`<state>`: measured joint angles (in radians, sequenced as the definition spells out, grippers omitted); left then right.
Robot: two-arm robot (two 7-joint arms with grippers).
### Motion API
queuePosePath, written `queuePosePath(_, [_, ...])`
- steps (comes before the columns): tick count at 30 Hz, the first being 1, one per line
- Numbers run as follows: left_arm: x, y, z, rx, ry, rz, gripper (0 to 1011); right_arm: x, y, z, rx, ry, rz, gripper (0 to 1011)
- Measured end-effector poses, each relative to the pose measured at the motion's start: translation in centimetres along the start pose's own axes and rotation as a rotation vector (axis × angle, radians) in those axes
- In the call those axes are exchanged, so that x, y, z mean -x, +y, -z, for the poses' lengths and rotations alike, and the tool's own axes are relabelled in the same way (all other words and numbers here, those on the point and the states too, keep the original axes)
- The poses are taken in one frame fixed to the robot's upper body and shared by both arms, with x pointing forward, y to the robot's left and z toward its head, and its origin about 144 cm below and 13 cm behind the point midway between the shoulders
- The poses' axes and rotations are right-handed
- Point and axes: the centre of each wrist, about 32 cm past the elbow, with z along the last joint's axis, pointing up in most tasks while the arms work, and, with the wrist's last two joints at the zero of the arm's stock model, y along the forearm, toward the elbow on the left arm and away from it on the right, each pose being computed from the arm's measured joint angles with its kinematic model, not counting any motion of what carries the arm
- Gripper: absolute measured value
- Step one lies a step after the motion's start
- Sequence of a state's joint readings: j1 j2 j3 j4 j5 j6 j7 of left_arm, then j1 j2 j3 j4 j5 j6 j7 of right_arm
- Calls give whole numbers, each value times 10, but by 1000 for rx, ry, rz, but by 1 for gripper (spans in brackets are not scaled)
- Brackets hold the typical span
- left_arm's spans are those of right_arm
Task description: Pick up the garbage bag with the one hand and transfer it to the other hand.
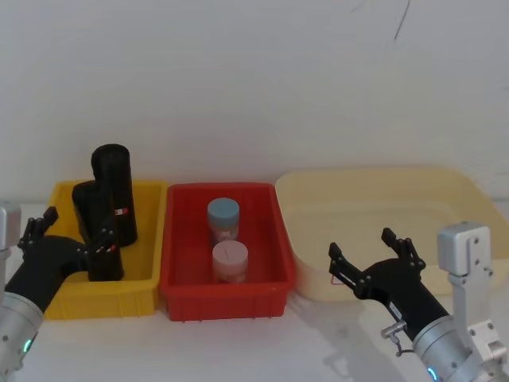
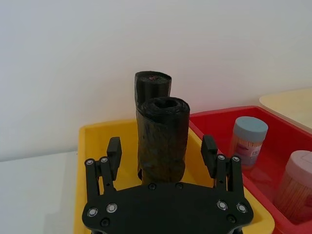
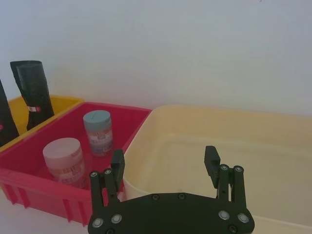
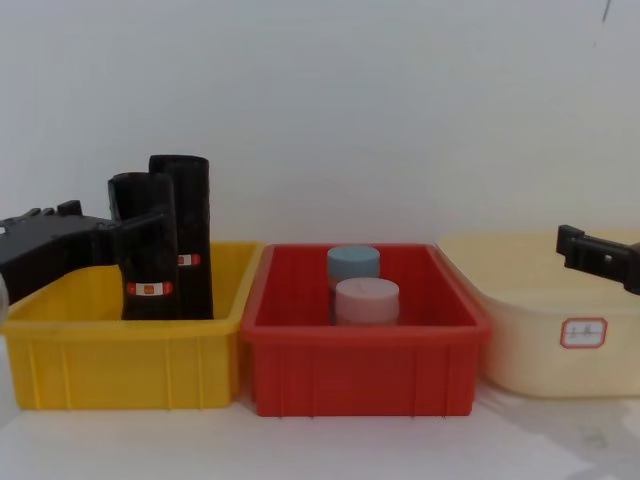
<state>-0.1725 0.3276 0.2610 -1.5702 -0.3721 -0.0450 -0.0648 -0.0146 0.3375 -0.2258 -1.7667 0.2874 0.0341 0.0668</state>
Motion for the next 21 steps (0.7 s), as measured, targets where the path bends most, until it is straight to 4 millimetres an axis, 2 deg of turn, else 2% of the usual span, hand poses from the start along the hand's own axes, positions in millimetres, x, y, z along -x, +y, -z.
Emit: queuePosePath(21, [-12, -22, 9, -30, 7, 23, 1001, 0, 0, 0, 0, 0, 0, 1000])
